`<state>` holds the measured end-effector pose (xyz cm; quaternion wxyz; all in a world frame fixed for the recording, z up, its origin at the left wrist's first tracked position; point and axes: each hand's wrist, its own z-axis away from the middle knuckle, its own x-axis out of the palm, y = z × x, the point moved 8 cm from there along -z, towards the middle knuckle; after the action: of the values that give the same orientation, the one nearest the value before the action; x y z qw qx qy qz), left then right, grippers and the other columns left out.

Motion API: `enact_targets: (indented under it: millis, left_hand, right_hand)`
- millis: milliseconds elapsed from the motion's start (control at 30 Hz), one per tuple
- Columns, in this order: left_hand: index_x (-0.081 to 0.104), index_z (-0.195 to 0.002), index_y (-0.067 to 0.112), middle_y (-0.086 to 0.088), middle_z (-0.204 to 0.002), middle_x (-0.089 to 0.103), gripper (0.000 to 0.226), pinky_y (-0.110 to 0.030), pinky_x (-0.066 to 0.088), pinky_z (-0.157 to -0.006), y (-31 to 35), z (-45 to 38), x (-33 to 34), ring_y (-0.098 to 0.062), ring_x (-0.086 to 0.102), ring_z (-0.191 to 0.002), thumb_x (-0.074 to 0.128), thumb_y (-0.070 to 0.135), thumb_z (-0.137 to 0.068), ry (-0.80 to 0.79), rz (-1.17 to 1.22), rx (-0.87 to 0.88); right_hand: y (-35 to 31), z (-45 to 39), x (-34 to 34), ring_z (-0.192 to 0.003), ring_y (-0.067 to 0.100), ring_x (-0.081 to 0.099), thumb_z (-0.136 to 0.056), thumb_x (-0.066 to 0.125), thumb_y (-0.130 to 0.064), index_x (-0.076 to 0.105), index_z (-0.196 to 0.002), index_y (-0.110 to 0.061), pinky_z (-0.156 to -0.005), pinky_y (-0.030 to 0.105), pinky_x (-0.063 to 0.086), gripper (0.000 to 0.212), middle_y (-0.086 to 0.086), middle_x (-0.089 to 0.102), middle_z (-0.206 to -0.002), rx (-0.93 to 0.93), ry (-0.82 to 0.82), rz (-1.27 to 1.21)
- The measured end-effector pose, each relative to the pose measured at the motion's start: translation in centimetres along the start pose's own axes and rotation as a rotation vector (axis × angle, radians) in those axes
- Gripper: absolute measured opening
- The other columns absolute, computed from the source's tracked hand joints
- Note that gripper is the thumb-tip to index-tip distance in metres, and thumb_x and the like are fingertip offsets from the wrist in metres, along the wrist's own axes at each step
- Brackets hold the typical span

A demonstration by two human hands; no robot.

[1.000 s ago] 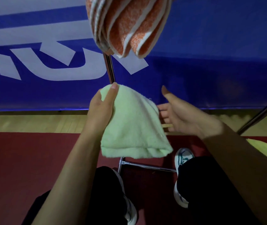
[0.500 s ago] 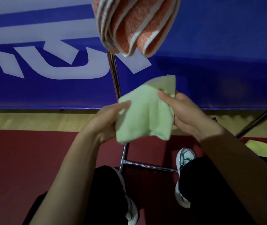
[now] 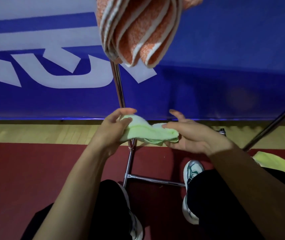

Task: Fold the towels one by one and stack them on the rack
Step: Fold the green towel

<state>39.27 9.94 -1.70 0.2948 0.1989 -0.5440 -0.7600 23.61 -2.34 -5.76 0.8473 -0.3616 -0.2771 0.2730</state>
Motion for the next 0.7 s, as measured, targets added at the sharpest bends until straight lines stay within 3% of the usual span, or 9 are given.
enact_targets:
  millis: [67, 133, 233, 333, 433, 533, 600, 700]
  left_hand:
    - [0.074, -0.107, 0.013, -0.014, -0.097, 0.073, 0.025, -0.024, 0.056, -0.055, -0.5, -0.2, 0.1, -0.014, 0.071, -0.064, 0.052, 0.002, -0.105, -0.028, -0.062, -0.01]
    - [0.074, -0.109, 0.008, -0.013, -0.098, 0.076, 0.021, -0.023, 0.057, -0.059, -0.9, -0.4, 0.2, -0.014, 0.072, -0.07, 0.053, 0.005, -0.106, -0.076, -0.083, -0.028]
    - [0.075, -0.117, 0.001, -0.014, -0.106, 0.079, 0.023, -0.023, 0.06, -0.076, -1.1, -0.6, -0.3, -0.016, 0.074, -0.086, 0.058, 0.012, -0.105, -0.105, -0.157, -0.005]
    - [0.076, -0.114, 0.001, -0.008, -0.099, 0.081, 0.021, -0.019, 0.057, -0.077, -0.6, -0.8, -0.9, -0.011, 0.075, -0.084, 0.065, 0.014, -0.102, -0.081, -0.207, 0.049]
    - [0.075, -0.118, 0.011, -0.004, -0.105, 0.08, 0.029, -0.025, 0.056, -0.093, -0.5, -0.6, -0.7, -0.013, 0.076, -0.099, 0.077, 0.025, -0.093, -0.151, -0.244, 0.043]
    - [0.075, -0.116, 0.018, 0.005, -0.097, 0.079, 0.029, -0.014, 0.055, -0.081, -0.4, -0.3, -0.5, -0.004, 0.075, -0.09, 0.081, 0.026, -0.089, -0.163, -0.4, 0.07]
    - [0.076, -0.111, 0.015, 0.003, -0.093, 0.079, 0.019, -0.017, 0.056, -0.076, -0.5, -0.3, -0.3, -0.007, 0.076, -0.084, 0.077, 0.021, -0.093, -0.144, -0.426, 0.074]
    - [0.075, -0.095, 0.014, 0.006, -0.073, 0.075, 0.009, -0.018, 0.051, -0.069, -1.0, -0.4, -0.3, -0.003, 0.07, -0.065, 0.07, 0.021, -0.099, -0.096, -0.506, 0.084]
  right_hand:
    - [-0.6, 0.4, 0.2, -0.078, 0.02, 0.069, -0.1, 0.054, 0.002, 0.053, -0.145, -0.025, -0.057, 0.029, 0.058, 0.053, 0.016, 0.069, -0.113, -0.024, -0.043, 0.009]
    - [-1.0, 0.5, 0.3, -0.087, 0.02, 0.072, -0.1, 0.051, 0.005, 0.063, -0.136, -0.011, -0.062, 0.028, 0.062, 0.041, 0.016, 0.071, -0.12, -0.049, -0.064, 0.002]
    - [-1.5, 0.4, 0.0, -0.105, 0.026, 0.072, -0.1, 0.049, 0.009, 0.066, -0.127, -0.002, -0.08, 0.03, 0.064, 0.033, 0.022, 0.07, -0.126, -0.082, -0.084, -0.045]
    - [-2.3, 0.5, -0.2, -0.114, 0.028, 0.07, -0.102, 0.047, 0.009, 0.064, -0.128, -0.002, -0.084, 0.03, 0.063, 0.033, 0.021, 0.068, -0.128, -0.109, -0.1, -0.036]
    - [-2.7, 0.6, -0.3, -0.114, 0.026, 0.07, -0.104, 0.047, 0.004, 0.064, -0.128, -0.003, -0.085, 0.029, 0.063, 0.03, 0.018, 0.07, -0.125, -0.137, -0.112, -0.032]
    - [-3.1, 0.8, -0.5, -0.111, 0.022, 0.072, -0.104, 0.051, -0.002, 0.069, -0.112, -0.004, -0.086, 0.03, 0.062, 0.02, 0.011, 0.073, -0.122, -0.182, -0.113, 0.003]
    - [-3.5, 0.9, -0.8, -0.113, 0.019, 0.07, -0.103, 0.056, -0.008, 0.071, -0.101, -0.005, -0.088, 0.03, 0.061, 0.015, 0.006, 0.072, -0.125, -0.205, -0.087, 0.049]
    - [-3.7, 1.3, -1.0, -0.115, 0.014, 0.068, -0.097, 0.065, -0.018, 0.071, -0.115, -0.006, -0.088, 0.026, 0.06, 0.022, 0.004, 0.072, -0.126, -0.21, -0.097, 0.143]
